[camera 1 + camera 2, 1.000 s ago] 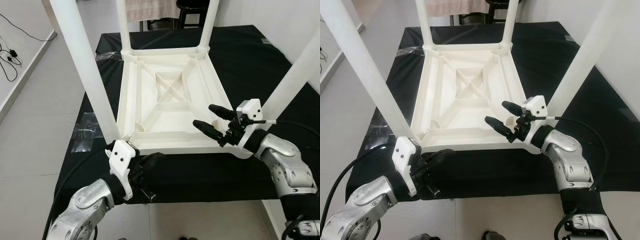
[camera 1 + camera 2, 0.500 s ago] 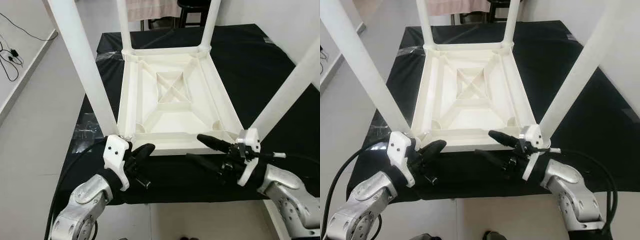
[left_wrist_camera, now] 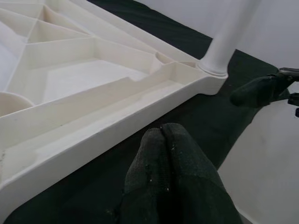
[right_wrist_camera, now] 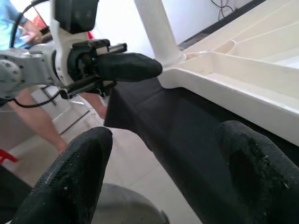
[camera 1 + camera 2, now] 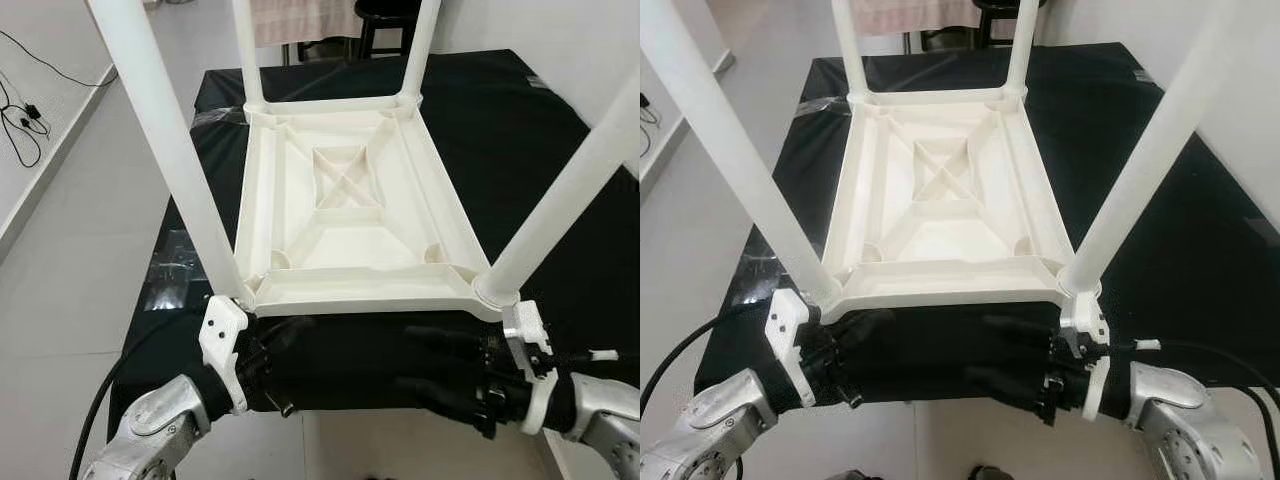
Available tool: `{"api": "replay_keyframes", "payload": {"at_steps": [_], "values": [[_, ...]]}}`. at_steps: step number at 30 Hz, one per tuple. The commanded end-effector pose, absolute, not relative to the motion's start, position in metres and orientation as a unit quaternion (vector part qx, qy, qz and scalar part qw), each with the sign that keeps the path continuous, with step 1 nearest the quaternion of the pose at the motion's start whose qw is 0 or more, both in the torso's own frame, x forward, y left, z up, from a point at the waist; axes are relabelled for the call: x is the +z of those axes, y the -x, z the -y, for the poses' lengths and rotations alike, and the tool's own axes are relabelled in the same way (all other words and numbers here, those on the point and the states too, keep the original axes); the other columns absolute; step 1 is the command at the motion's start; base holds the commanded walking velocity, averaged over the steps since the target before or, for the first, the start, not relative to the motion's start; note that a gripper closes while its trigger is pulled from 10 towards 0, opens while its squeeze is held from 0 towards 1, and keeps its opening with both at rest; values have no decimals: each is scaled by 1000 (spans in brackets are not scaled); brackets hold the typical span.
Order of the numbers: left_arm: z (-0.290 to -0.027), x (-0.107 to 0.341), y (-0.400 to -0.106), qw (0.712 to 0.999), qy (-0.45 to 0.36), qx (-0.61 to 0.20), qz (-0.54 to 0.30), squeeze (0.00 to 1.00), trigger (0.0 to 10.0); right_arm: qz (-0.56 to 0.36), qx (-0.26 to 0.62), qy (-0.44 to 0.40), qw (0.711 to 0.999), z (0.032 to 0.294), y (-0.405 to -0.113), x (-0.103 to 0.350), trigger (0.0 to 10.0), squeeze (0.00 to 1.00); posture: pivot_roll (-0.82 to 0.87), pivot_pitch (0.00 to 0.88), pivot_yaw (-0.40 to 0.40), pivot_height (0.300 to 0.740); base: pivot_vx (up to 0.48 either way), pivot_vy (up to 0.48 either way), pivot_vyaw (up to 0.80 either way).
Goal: Building children table
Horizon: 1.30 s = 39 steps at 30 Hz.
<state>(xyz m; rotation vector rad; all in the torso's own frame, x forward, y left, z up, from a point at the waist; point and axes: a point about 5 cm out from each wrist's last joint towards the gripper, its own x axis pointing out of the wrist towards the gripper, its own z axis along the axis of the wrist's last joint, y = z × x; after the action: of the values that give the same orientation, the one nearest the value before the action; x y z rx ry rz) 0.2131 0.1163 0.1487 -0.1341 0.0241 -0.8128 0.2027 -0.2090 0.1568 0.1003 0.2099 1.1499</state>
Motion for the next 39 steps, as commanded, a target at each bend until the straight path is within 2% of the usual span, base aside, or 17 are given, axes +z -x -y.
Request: {"api": "replay_keyframes", "payload": {"at_steps": [1,10,16,19,23,25,30,39], "values": [[-117,145,-209,911,65,-407,-26,0,10000,-97,548,-48,829,211,-201,161,10000,0,-25,126,22,740,0,-480,0],[-114,147,-208,904,73,-421,-25,0,10000,-109,561,-49,819,206,-200,159,10000,0,-22,130,20,740,0,-478,0],[-119,147,-216,923,64,-379,-22,0,10000,-136,565,-26,813,206,-202,154,10000,0,-21,137,15,740,0,0,0],[-122,146,-219,929,50,-365,-22,0,10000,-147,560,-12,816,208,-204,152,10000,0,-21,137,15,740,0,0,0],[-131,140,-226,952,46,-302,-37,0,10000,-148,517,38,843,214,-217,147,10000,0,-19,140,14,740,0,0,0],[-131,140,-226,952,46,-302,-37,0,10000,-148,517,38,843,214,-217,147,10000,0,-19,140,14,740,0,0,0],[-136,136,-224,961,29,-271,-44,0,10000,-126,500,48,855,211,-226,150,10000,0,-9,146,12,740,0,480,0],[-136,138,-225,964,17,-264,-35,0,10000,-118,501,56,856,208,-230,151,10000,0,-6,147,13,740,0,373,0]]}}
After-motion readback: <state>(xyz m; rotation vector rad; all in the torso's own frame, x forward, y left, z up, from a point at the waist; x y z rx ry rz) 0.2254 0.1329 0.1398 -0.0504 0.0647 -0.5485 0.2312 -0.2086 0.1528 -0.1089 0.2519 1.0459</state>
